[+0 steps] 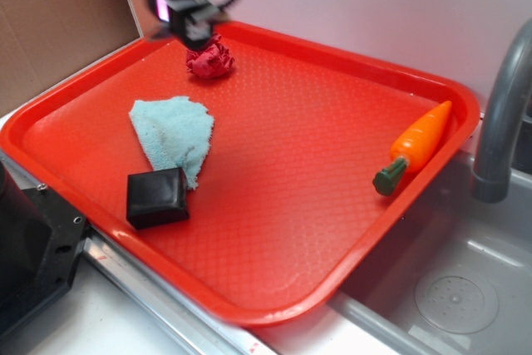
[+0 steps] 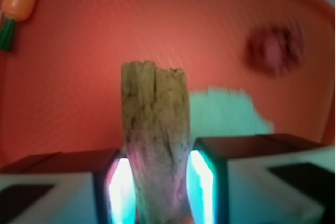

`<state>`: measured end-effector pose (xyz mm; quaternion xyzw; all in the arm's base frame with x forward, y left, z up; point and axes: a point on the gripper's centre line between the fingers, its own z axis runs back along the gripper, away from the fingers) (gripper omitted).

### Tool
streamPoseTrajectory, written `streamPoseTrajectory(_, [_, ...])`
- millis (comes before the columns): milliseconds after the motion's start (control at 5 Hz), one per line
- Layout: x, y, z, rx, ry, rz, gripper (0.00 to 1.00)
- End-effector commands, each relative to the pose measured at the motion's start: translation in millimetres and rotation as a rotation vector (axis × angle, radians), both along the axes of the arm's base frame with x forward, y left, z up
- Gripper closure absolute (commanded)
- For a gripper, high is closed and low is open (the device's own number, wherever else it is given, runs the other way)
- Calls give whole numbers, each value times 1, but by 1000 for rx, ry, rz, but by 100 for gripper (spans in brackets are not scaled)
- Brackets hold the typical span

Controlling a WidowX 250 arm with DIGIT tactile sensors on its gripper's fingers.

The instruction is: Grab the wood chip.

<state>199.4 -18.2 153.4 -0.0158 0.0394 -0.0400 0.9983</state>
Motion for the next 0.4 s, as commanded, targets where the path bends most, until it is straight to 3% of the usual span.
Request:
streamPoseTrajectory(0, [-33, 10, 34, 24, -90, 147, 100])
streamPoseTrajectory(200, [-32, 3, 33, 85, -119, 140, 100])
